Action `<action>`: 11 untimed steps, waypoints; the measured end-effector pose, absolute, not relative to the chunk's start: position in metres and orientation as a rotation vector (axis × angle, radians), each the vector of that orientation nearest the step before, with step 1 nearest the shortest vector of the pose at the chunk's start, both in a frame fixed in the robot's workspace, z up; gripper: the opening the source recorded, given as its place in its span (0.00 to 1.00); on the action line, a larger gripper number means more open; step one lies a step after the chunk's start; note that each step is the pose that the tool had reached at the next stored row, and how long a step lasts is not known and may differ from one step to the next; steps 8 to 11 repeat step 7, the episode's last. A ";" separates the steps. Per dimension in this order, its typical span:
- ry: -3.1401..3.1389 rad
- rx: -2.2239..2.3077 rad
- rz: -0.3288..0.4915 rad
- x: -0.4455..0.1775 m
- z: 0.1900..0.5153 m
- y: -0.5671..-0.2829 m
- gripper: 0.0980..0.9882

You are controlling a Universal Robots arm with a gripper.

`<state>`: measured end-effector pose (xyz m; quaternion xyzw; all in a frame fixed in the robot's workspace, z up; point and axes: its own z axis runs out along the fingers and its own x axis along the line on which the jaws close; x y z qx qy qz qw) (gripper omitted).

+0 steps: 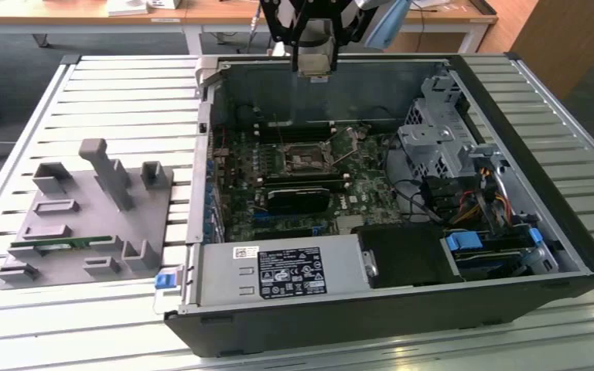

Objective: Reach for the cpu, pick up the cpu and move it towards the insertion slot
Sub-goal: 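Pick up the cpu and move it towards the insertion slot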

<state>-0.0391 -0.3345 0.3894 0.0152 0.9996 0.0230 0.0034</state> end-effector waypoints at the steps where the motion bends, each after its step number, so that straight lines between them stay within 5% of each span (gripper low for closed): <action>1: 3.133 0.054 0.072 -0.039 0.389 -0.334 0.50; 11: 3.133 0.055 0.072 -0.039 0.389 -0.334 0.50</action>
